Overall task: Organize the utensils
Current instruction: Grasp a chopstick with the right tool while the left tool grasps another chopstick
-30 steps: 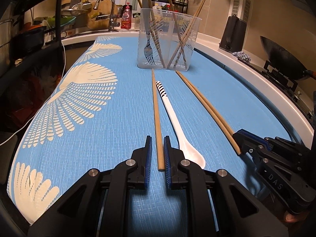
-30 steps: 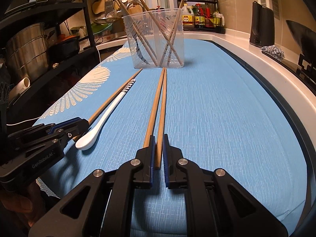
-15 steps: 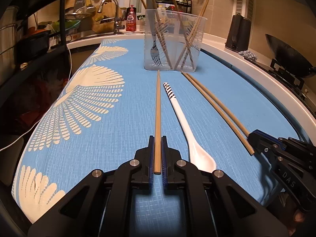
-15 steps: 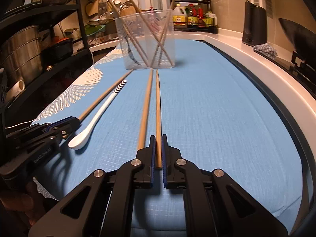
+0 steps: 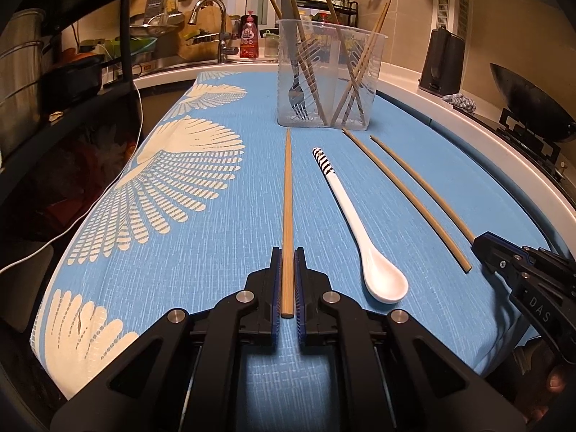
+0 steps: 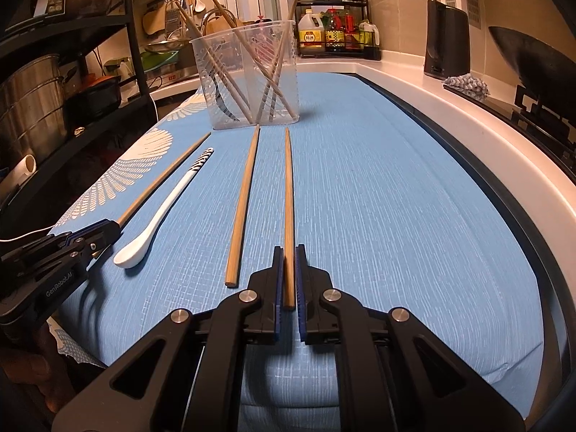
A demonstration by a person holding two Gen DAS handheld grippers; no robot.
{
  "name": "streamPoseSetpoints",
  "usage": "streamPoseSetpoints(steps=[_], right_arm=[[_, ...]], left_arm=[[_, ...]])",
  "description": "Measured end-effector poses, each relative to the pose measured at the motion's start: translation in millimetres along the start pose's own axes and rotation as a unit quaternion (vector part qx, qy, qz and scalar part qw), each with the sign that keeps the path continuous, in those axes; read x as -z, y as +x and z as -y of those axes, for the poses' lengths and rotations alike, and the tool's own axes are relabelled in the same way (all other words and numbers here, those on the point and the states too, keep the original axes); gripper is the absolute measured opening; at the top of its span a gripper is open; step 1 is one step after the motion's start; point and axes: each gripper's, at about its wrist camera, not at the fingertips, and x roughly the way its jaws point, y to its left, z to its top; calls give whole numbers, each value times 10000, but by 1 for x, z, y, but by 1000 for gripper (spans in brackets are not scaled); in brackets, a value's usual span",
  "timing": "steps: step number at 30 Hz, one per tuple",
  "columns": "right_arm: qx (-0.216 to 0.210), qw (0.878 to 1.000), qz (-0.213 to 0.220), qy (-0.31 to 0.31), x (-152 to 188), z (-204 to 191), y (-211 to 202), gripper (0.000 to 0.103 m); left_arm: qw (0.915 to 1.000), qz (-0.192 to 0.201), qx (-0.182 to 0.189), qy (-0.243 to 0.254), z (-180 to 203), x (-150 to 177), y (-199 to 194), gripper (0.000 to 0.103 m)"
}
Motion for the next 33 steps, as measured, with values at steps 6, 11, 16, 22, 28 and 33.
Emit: streamPoseSetpoints(steps=[6,11,16,22,28,33], right_arm=[[-2,10000,35,-32,-1,1,2,8],[7,9999,78,-71,-1,0,3,8],[31,9999,106,-99,-1,-1,4,8],[42,9999,118,-117,-2,-1,4,8],[59,9998,147,-134,-3,-2,6,8],[80,9997,168,-169,-4,-3,7,7]], left_arm=[[10000,39,-13,17,3,0,1,7],[10000,82,-18,10,4,1,2,7],[9999,110,-10,-23,4,0,4,7],[9999,141,-20,-15,5,0,4,7],[9998,207,-26,-13,5,-1,6,7],[9996,283,-53,20,7,0,7,7]])
